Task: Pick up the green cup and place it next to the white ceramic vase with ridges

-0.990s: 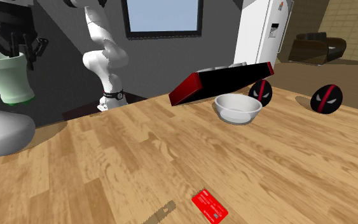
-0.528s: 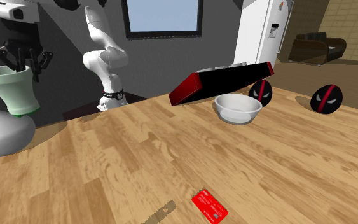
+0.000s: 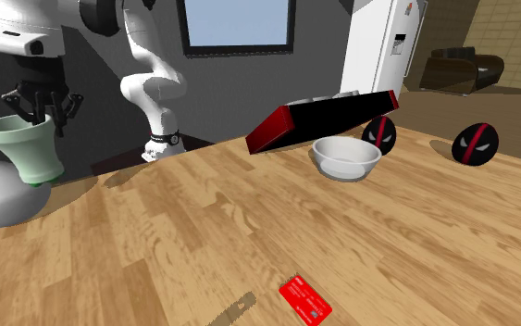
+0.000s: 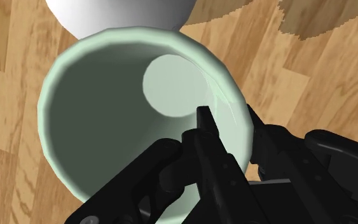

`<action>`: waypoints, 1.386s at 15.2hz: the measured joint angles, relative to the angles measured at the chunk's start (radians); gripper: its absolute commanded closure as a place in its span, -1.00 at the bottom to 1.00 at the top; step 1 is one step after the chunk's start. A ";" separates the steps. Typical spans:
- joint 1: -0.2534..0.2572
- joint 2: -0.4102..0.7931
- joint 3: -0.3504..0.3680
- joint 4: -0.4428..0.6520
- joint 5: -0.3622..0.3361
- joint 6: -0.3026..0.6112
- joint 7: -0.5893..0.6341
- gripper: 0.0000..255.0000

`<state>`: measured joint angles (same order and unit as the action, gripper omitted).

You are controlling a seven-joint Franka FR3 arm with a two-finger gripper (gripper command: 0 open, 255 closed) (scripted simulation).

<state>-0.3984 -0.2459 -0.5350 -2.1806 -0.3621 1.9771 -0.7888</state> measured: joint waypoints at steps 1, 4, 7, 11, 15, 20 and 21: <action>0.000 0.003 -0.001 -0.012 -0.001 0.014 0.003 1.00; -0.002 0.013 -0.007 -0.045 -0.004 0.056 0.010 1.00; -0.002 0.031 -0.013 -0.067 -0.002 0.095 0.014 1.00; -0.004 0.056 -0.024 -0.101 -0.002 0.153 0.016 1.00; -0.004 0.085 -0.032 -0.132 0.002 0.210 0.022 1.00; -0.006 0.124 -0.043 -0.167 0.008 0.282 0.023 1.00; -0.006 0.128 -0.043 -0.168 0.009 0.287 0.023 1.00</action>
<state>-0.4043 -0.1184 -0.5785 -2.3490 -0.3533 2.2642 -0.7654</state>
